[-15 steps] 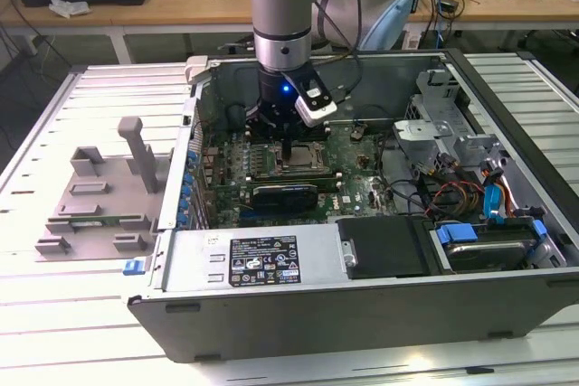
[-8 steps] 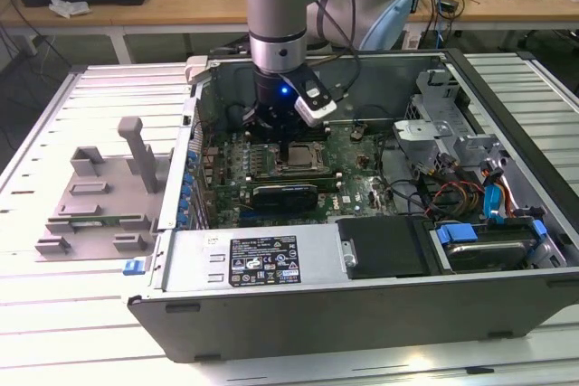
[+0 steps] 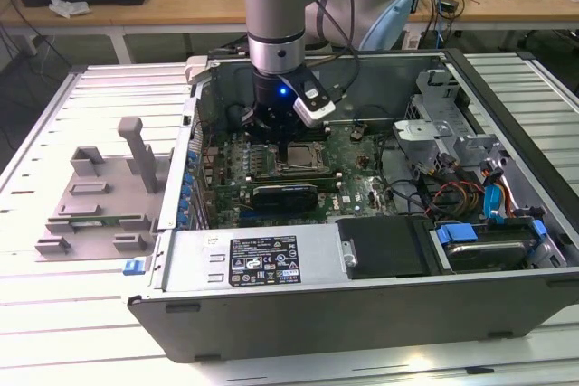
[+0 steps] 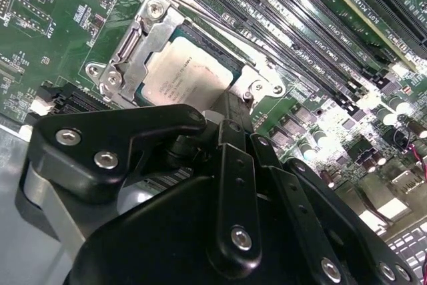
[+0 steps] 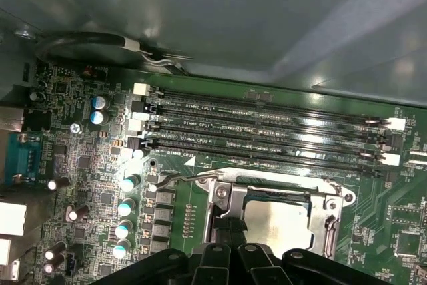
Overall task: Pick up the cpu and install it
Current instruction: 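Close the cpu cover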
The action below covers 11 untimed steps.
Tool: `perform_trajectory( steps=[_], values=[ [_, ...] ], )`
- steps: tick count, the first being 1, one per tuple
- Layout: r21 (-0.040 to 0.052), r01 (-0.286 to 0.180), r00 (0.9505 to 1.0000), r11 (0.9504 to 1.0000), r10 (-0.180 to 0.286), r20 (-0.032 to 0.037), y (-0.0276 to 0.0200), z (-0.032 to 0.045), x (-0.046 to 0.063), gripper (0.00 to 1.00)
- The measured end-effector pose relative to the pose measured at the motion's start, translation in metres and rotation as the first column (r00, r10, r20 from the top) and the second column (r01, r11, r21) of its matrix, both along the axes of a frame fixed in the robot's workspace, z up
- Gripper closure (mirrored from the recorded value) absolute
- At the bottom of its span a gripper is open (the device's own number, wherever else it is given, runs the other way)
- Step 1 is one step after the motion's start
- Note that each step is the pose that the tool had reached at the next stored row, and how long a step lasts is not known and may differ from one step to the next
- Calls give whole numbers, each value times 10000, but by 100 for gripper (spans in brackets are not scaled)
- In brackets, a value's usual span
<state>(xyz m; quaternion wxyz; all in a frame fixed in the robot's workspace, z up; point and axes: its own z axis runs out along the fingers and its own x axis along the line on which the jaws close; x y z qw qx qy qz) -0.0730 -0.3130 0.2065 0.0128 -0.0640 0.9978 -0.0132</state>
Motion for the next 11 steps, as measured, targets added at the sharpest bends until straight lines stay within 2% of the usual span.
perform_trajectory(
  steps=[11],
  values=[
    [2,0,10000,10000,0,2,0,-19,-1,89]
  ],
)
